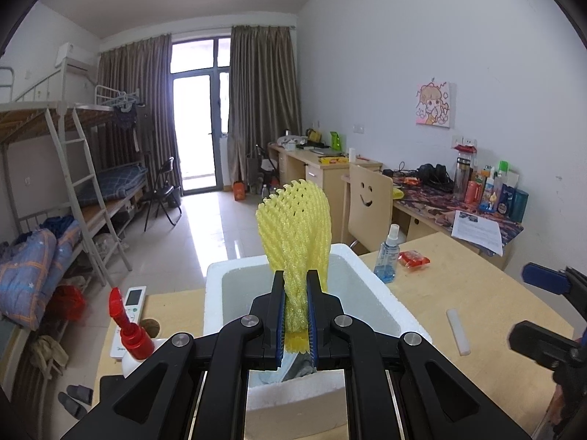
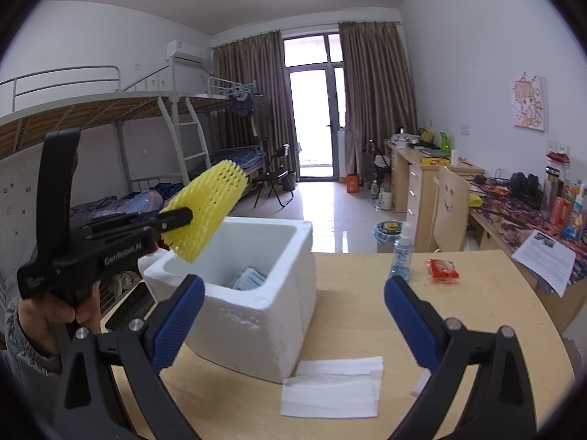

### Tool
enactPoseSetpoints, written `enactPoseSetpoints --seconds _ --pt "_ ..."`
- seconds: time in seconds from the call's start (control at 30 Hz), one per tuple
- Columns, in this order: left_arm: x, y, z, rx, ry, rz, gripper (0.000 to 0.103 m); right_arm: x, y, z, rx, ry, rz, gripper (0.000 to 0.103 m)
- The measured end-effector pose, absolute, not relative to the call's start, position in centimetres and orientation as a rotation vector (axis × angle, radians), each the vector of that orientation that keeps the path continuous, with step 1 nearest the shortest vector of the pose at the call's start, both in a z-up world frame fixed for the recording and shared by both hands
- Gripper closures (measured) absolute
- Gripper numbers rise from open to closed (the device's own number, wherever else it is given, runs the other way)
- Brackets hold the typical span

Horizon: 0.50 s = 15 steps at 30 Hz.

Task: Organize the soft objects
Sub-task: 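Lower the yellow mesh net into the foam box and open the left gripper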

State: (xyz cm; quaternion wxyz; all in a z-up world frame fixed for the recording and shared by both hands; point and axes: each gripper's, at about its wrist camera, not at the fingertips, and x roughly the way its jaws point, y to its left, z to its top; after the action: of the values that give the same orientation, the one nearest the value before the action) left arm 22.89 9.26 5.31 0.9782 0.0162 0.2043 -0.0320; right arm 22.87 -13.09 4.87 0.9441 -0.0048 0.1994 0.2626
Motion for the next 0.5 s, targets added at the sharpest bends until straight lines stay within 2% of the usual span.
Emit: enactPoseSetpoints --seconds 0.3,0.4,0.43,0.47,0.5 --pt "23.6 8.8 5.0 0.036 0.430 -0.046 0.093 22.6 -14.6 4.6 0.004 0.400 0.498 0.003" --pt "23.9 8.7 4.9 0.029 0.435 -0.035 0.085 22.4 -14.8 4.6 0.004 0.402 0.494 0.003" --pt "23.9 8.7 4.9 0.027 0.437 -0.035 0.064 22.3 -14.9 4.6 0.005 0.402 0.491 0.003" --pt "23.9 8.6 4.9 0.024 0.435 -0.031 0.032 22.3 -15.0 4.6 0.008 0.399 0.489 0.003" --pt "23.8 8.6 5.0 0.017 0.425 -0.023 0.018 22.3 -15.2 4.7 0.009 0.397 0.489 0.003"
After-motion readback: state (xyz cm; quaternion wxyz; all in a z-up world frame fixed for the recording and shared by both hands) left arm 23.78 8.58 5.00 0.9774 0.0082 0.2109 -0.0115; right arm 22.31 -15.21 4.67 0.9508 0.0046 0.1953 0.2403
